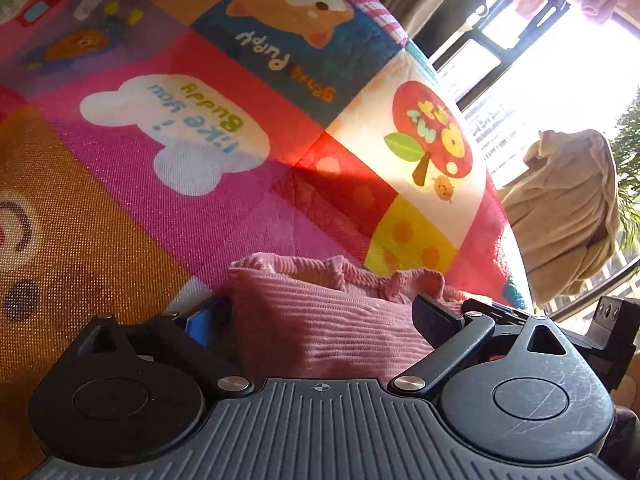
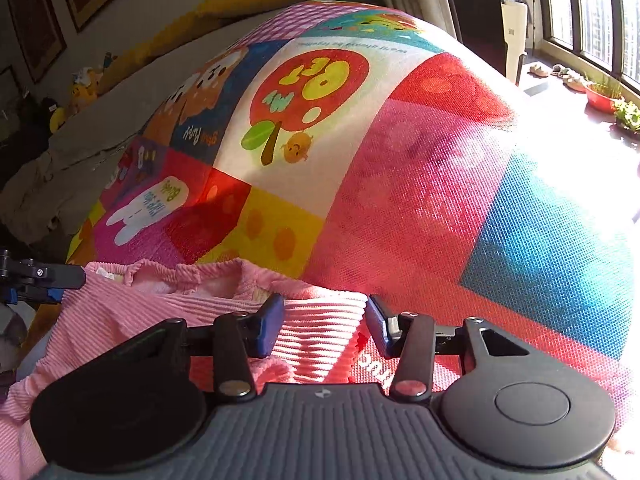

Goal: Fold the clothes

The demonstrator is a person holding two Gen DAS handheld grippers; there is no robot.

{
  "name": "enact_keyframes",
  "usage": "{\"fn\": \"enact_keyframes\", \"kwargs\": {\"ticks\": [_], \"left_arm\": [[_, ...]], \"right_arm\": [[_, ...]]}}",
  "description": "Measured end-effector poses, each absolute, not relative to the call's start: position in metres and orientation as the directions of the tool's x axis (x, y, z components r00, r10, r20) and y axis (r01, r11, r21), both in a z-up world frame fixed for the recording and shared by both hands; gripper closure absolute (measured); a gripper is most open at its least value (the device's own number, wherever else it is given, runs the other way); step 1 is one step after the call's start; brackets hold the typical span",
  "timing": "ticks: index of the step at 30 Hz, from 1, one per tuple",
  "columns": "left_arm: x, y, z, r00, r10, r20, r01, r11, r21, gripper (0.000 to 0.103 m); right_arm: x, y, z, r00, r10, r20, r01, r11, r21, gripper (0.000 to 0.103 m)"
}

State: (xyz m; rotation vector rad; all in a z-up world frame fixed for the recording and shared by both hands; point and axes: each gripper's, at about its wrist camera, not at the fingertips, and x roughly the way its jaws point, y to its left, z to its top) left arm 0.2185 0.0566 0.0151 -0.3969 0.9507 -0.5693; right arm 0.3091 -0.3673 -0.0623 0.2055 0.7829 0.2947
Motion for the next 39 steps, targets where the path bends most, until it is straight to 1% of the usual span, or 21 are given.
{"fn": "enact_keyframes", "kwargs": {"ticks": [2, 3, 4, 5, 6, 8, 11, 13, 17, 18, 19, 21, 23, 24, 25, 26, 27, 29, 31, 35, 39], "left_arm": [[0.223, 0.049, 0.016, 0.458, -0.613, -0.644, 0.297, 0.788, -0.538, 0.007], [0.223, 0.047, 0.017, 0.461, -0.606, -0.648, 0.303, 0.794, -0.527, 0.014], [0.224, 0.046, 0.017, 0.45, -0.609, -0.654, 0.302, 0.792, -0.53, 0.045], [0.224, 0.045, 0.016, 0.438, -0.611, -0.659, 0.301, 0.791, -0.532, 0.055], [0.222, 0.046, 0.017, 0.437, -0.619, -0.653, 0.308, 0.785, -0.538, 0.057], [0.214, 0.049, 0.022, 0.435, -0.634, -0.639, 0.339, 0.773, -0.536, 0.081], [0.187, 0.06, 0.046, 0.458, -0.674, -0.579, 0.401, 0.739, -0.542, 0.089], [0.157, 0.069, 0.067, 0.472, -0.691, -0.548, 0.454, 0.723, -0.52, 0.09], [0.086, 0.089, 0.091, 0.485, -0.7, -0.524, 0.548, 0.71, -0.442, 0.09], [0.069, 0.094, 0.088, 0.485, -0.686, -0.543, 0.55, 0.722, -0.42, 0.09], [0.052, 0.099, 0.086, 0.485, -0.671, -0.56, 0.553, 0.732, -0.398, 0.087], [0.022, 0.107, 0.078, 0.472, -0.648, -0.597, 0.562, 0.743, -0.363, 0.076], [0.001, 0.115, 0.07, 0.441, -0.648, -0.621, 0.574, 0.736, -0.36, 0.047], [-0.005, 0.121, 0.069, 0.424, -0.662, -0.618, 0.578, 0.723, -0.377, 0.04], [-0.01, 0.126, 0.068, 0.407, -0.676, -0.614, 0.583, 0.71, -0.395, 0.024], [-0.013, 0.134, 0.071, 0.404, -0.698, -0.591, 0.588, 0.693, -0.417, 0.011], [-0.016, 0.141, 0.074, 0.401, -0.72, -0.566, 0.593, 0.675, -0.438, 0.009], [-0.013, 0.154, 0.079, 0.405, -0.752, -0.52, 0.576, 0.651, -0.494, 0.008], [-0.002, 0.164, 0.083, 0.422, -0.772, -0.476, 0.529, 0.636, -0.562, 0.007], [0.033, 0.146, 0.059, 0.378, -0.777, -0.502, 0.434, 0.628, -0.646, 0.007], [0.064, 0.119, 0.02, 0.289, -0.776, -0.561, 0.369, 0.631, -0.682, 0.006]], "right_arm": [[0.313, -0.365, -0.067, 0.662, 0.389, -0.641, -0.214, 0.917, 0.336, 0.057], [0.314, -0.363, -0.068, 0.657, 0.402, -0.638, -0.223, 0.912, 0.345, 0.058], [0.315, -0.36, -0.068, 0.654, 0.411, -0.636, -0.231, 0.908, 0.349, 0.066], [0.315, -0.359, -0.067, 0.648, 0.421, -0.635, -0.238, 0.904, 0.356, 0.072], [0.315, -0.357, -0.066, 0.64, 0.433, -0.635, -0.245, 0.898, 0.365, 0.084], [0.308, -0.355, -0.058, 0.64, 0.448, -0.624, -0.259, 0.891, 0.374, 0.091], [0.282, -0.356, -0.034, 0.658, 0.472, -0.587, -0.299, 0.879, 0.372, 0.094], [0.253, -0.358, -0.012, 0.677, 0.486, -0.553, -0.33, 0.872, 0.361, 0.094], [0.177, -0.362, 0.021, 0.695, 0.508, -0.509, -0.393, 0.861, 0.323, 0.094], [0.16, -0.362, 0.024, 0.692, 0.512, -0.509, -0.405, 0.859, 0.313, 0.094], [0.144, -0.362, 0.023, 0.684, 0.51, -0.522, -0.415, 0.86, 0.298, 0.094], [0.111, -0.36, 0.017, 0.658, 0.492, -0.57, -0.434, 0.866, 0.246, 0.093], [0.086, -0.358, 0.007, 0.629, 0.457, -0.629, -0.462, 0.871, 0.171, 0.086], [0.076, -0.358, 0.004, 0.62, 0.437, -0.651, -0.471, 0.871, 0.137, 0.071], [0.067, -0.36, 0.003, 0.618, 0.421, -0.664, -0.476, 0.873, 0.109, 0.054], [0.06, -0.364, 0.005, 0.621, 0.414, -0.666, -0.478, 0.873, 0.097, 0.046], [0.056, -0.368, 0.011, 0.624, 0.42, -0.659, -0.481, 0.871, 0.099, 0.038], [0.055, -0.381, 0.027, 0.647, 0.451, -0.614, -0.475, 0.869, 0.138, 0.03], [0.059, -0.392, 0.042, 0.677, 0.481, -0.557, -0.458, 0.868, 0.194, 0.016], [0.102, -0.399, 0.036, 0.694, 0.5, -0.518, -0.359, 0.864, 0.353, 0.014], [0.152, -0.379, -0.011, 0.597, 0.524, -0.607, -0.307, 0.849, 0.43, 0.014]]}}
